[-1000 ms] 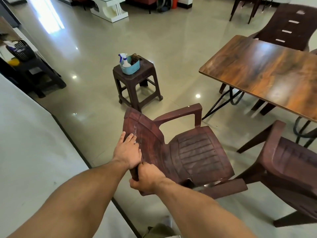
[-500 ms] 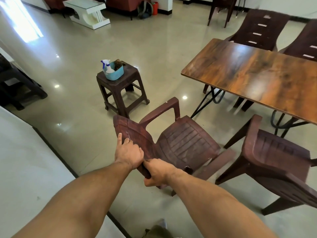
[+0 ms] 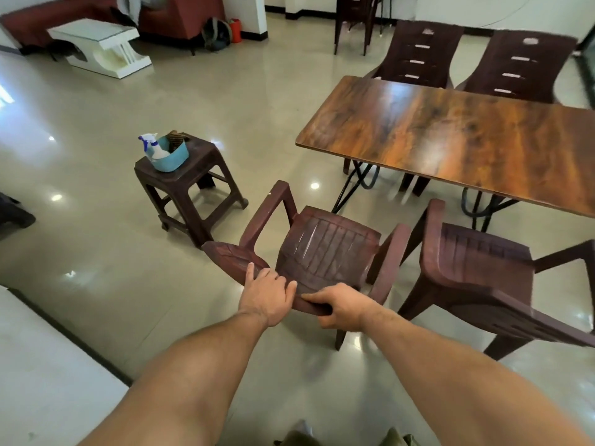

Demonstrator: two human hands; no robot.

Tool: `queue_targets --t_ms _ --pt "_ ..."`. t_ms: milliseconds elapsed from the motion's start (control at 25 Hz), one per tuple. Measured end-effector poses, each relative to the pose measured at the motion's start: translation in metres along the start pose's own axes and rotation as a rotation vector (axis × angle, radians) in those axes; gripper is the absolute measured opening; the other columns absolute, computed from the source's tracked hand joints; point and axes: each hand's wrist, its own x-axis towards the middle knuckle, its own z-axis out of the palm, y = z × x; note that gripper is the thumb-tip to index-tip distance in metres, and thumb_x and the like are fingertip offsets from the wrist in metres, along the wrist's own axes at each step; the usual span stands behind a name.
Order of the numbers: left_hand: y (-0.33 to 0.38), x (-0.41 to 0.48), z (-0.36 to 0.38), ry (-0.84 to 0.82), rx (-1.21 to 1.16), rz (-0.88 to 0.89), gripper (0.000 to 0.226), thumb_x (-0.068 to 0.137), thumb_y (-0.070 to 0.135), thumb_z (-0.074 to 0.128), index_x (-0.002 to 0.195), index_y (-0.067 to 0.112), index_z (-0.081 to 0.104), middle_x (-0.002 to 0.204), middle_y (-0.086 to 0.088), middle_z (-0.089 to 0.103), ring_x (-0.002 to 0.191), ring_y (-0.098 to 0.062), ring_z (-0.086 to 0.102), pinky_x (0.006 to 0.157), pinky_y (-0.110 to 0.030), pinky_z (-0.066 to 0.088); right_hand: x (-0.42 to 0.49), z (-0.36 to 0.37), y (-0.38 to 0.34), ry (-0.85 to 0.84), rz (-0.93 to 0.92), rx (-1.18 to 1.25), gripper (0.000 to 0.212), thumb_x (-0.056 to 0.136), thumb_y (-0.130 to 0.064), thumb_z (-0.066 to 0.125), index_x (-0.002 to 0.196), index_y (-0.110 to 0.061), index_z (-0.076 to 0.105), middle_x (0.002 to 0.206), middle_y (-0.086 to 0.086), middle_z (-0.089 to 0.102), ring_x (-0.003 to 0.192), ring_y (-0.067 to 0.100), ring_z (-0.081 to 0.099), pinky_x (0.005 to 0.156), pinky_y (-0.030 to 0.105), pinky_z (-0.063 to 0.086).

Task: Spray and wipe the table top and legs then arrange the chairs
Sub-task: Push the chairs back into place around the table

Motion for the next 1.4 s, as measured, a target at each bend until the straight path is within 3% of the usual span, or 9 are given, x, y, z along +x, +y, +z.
queue_targets --t_ms 200,320,440,600,840,1160,1320,1400 --pt "0.03 0.034 0.004 0.076 -0.006 0.207 0.07 0.101 0.057 0.01 0.117 0.024 0.069 0.128 0.006 0.062 0.134 -0.016 0.044 0.121 -0.053 0.02 -0.027 -0.031 0.034 0.078 0.193 -0.005 0.054 0.085 -0.022 0.065 0.136 -0.036 0.059 0.12 -0.012 0.067 0.106 0.008 0.062 0.102 0.028 0.047" --pt "0.034 0.049 0.005 0.091 0.041 0.309 0.077 0.094 0.056 0.002 0.111 0.024 0.07 0.121 0.006 0.066 0.126 -0.016 0.05 0.115 -0.049 0.029 -0.015 -0.027 0.025 0.066 0.199 -0.084 0.04 0.085 -0.049 0.064 0.122 -0.034 0.065 0.107 -0.009 0.068 0.099 0.015 0.064 0.089 0.035 0.053" --pt "0.027 0.064 0.004 0.111 0.046 0.337 0.069 0.096 0.054 0.01 0.103 0.023 0.071 0.112 0.004 0.07 0.117 -0.018 0.056 0.112 -0.044 0.032 0.006 -0.017 0.025 0.123 0.283 -0.24 0.068 0.079 -0.086 0.036 0.109 -0.033 0.066 0.099 -0.006 0.068 0.089 0.021 0.065 0.079 0.041 0.056" --pt "0.028 0.093 -0.001 0.149 0.063 0.318 0.065 0.097 0.054 0.015 0.094 0.024 0.071 0.103 0.004 0.072 0.11 -0.017 0.059 0.109 -0.041 0.034 0.02 -0.023 0.043 0.256 0.253 -0.373 0.083 0.076 -0.094 0.017 0.09 -0.027 0.064 0.085 -0.001 0.068 0.076 0.026 0.066 0.07 0.042 0.055" --pt "0.051 0.146 -0.019 0.158 0.042 0.359 0.065 0.096 0.055 0.014 0.092 0.023 0.071 0.099 0.004 0.074 0.105 -0.018 0.061 0.103 -0.041 0.038 0.04 -0.058 0.081 0.333 0.293 -0.365 0.083 0.075 -0.095 0.015 0.09 -0.028 0.062 0.085 -0.003 0.068 0.073 0.023 0.065 0.068 0.039 0.055" --pt "0.046 0.218 -0.041 0.144 0.075 0.433 0.063 0.099 0.056 0.017 0.091 0.024 0.07 0.094 0.002 0.073 0.097 -0.02 0.062 0.093 -0.04 0.042 0.086 -0.102 0.102 0.301 0.364 -0.344 0.082 0.075 -0.094 0.02 0.095 -0.03 0.067 0.081 -0.007 0.064 0.074 0.018 0.063 0.069 0.038 0.054" --pt "0.04 0.224 -0.048 0.039 0.029 0.532 0.065 0.096 0.069 0.015 0.107 0.027 0.064 0.103 0.003 0.07 0.098 -0.021 0.063 0.086 -0.042 0.047 0.086 -0.116 0.098 0.192 0.446 -0.293 0.081 0.073 -0.094 0.027 0.113 -0.035 0.066 0.097 -0.005 0.064 0.094 0.02 0.059 0.085 0.041 0.05" --pt "0.045 0.22 -0.054 -0.07 -0.001 0.629 0.063 0.095 0.071 0.023 0.117 0.025 0.06 0.11 0.002 0.067 0.101 -0.022 0.064 0.085 -0.041 0.049 0.072 -0.117 0.098 0.189 0.462 -0.248 0.082 0.074 -0.092 0.036 0.13 -0.036 0.059 0.12 -0.003 0.061 0.118 0.021 0.052 0.104 0.043 0.04"
